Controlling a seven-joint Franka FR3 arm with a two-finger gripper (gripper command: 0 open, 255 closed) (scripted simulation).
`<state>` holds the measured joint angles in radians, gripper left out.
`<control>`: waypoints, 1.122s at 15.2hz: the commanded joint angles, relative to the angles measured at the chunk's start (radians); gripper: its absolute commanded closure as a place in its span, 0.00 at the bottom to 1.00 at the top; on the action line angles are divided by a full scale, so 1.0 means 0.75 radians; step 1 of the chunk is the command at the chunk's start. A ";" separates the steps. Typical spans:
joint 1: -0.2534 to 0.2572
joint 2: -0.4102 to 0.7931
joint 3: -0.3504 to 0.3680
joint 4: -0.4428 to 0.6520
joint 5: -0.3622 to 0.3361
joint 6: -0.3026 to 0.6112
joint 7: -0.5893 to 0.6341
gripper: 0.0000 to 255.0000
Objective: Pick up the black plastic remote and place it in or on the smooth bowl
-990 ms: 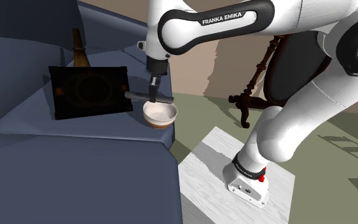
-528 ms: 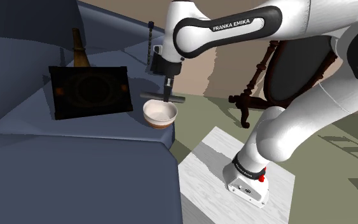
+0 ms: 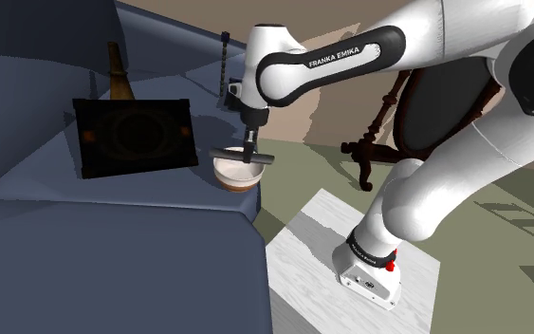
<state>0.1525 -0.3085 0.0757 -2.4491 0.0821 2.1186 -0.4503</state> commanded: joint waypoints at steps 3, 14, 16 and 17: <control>0.002 0.013 0.003 -0.013 0.002 0.027 0.002 1.00; 0.002 0.013 0.003 -0.013 0.002 0.027 0.003 0.00; -0.001 -0.024 -0.002 0.047 -0.002 -0.070 0.003 0.00; -0.002 -0.039 -0.004 0.079 -0.004 -0.118 0.004 0.00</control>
